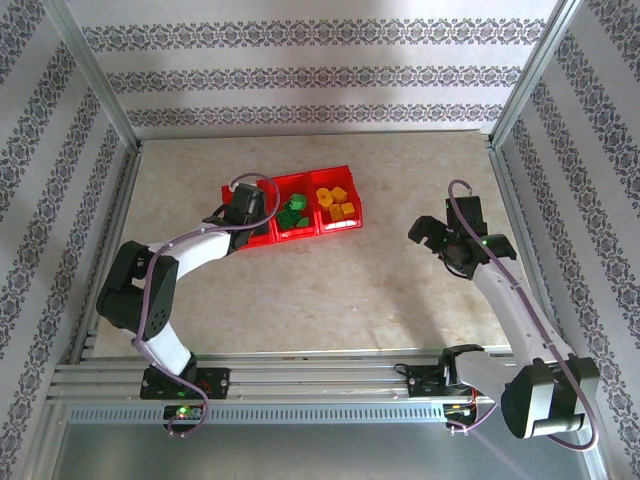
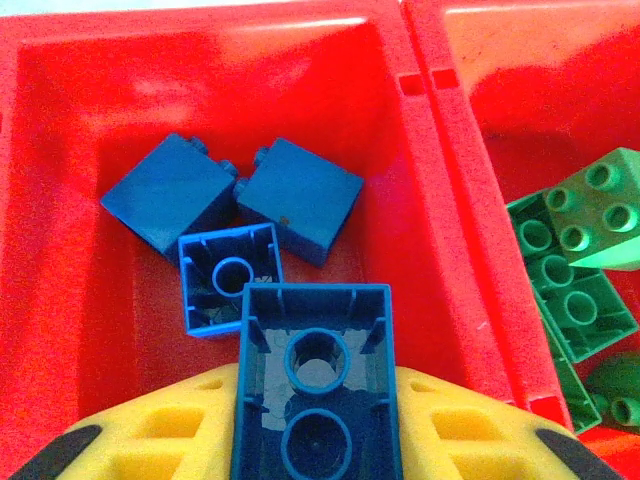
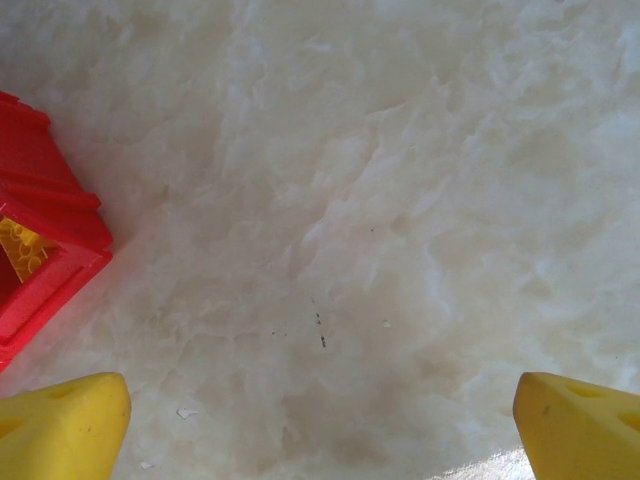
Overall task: Sort the legos into containers by color
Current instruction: Place the lego in the container.
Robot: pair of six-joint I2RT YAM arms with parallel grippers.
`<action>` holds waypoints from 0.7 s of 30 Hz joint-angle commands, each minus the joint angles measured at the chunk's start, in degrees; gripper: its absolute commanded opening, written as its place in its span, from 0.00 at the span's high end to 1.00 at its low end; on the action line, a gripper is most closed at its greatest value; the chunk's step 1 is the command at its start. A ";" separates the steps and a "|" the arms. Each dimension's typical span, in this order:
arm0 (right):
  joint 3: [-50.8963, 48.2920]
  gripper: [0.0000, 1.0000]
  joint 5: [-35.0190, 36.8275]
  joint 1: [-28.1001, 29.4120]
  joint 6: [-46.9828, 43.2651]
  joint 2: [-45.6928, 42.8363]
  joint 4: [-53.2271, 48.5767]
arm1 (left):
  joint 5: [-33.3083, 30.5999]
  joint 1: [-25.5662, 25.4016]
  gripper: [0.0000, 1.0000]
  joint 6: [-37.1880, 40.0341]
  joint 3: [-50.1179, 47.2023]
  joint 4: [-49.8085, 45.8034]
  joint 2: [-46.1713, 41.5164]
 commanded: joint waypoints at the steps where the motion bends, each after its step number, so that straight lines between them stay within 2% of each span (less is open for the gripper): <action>1: 1.13 0.02 1.36 0.59 0.53 0.16 0.64 | -0.28 0.77 0.73 -1.29 1.34 -0.42 0.20; 6: 1.11 0.02 1.37 0.59 0.53 0.08 0.64 | -0.51 0.76 0.63 -1.63 0.98 -0.83 -0.59; 21: 1.05 0.02 1.58 0.69 0.35 -0.20 0.64 | -0.80 0.83 0.54 -1.82 0.20 -1.88 -5.17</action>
